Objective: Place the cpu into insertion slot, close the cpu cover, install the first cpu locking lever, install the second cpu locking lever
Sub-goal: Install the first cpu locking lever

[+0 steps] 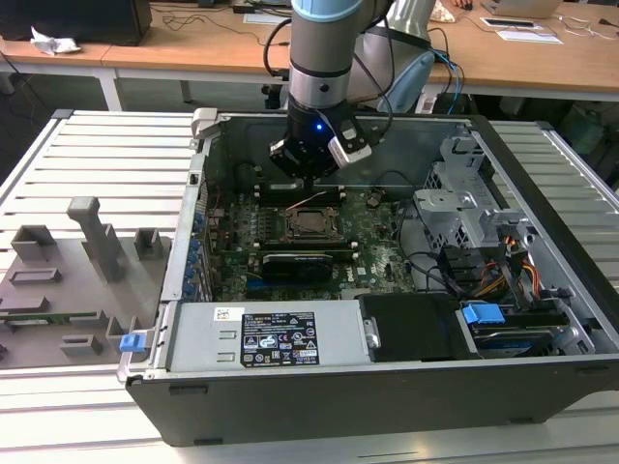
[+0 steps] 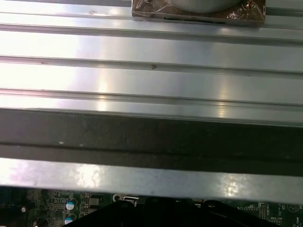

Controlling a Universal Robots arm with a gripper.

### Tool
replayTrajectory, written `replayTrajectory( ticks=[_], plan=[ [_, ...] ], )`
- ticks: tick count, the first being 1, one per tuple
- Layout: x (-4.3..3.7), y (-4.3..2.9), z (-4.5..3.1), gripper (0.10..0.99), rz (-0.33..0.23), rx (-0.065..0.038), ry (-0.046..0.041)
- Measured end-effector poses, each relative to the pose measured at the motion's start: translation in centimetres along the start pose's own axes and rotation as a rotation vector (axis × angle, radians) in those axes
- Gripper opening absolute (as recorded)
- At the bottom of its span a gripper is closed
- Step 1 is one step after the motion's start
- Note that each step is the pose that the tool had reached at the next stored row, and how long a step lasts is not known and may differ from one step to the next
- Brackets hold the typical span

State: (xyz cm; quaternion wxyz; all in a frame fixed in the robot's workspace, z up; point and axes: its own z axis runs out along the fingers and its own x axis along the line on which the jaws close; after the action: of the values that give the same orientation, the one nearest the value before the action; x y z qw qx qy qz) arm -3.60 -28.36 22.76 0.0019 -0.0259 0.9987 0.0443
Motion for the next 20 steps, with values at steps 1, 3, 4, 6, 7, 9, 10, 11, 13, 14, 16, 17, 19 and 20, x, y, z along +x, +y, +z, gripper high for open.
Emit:
replayTrajectory(
  ticks=[1,3,4,6,7,9,10,11,13,14,16,17,19,20],
  plan=[
    [-0.06,-0.01,0.02,0.106,0.0,0.0,-0.0018],
    [-0.15,-0.02,0.04,0.106,0.0,0.0,-0.0042],
    [-0.22,-0.02,0.07,0.106,0.0,0.0,-0.0049],
    [-0.42,-0.04,0.12,0.106,0.001,0.0,-0.0052],
    [-0.52,-0.05,0.15,0.106,0.001,0.0,-0.0052],
    [-0.69,-0.06,0.2,0.106,0.002,0.0,-0.0052],
    [-0.9,-0.08,0.24,0.106,0.003,0.0,-0.0052],
    [-0.99,-0.08,0.27,0.106,0.004,0.0,-0.0053],
    [-1.21,-0.1,0.36,0.106,0.006,0.0,-0.0056],
    [-1.28,-0.11,0.42,0.106,0.007,0.0,-0.0057],
    [-1.39,-0.13,0.59,0.106,0.008,0.0,-0.0057],
    [-1.43,-0.15,0.75,0.106,0.008,0.0,-0.0057],
    [-1.48,-0.18,1.01,0.106,0.008,0.0,-0.0057],
    [-1.51,-0.19,1.12,0.106,0.009,0.0,-0.0057]
  ],
)
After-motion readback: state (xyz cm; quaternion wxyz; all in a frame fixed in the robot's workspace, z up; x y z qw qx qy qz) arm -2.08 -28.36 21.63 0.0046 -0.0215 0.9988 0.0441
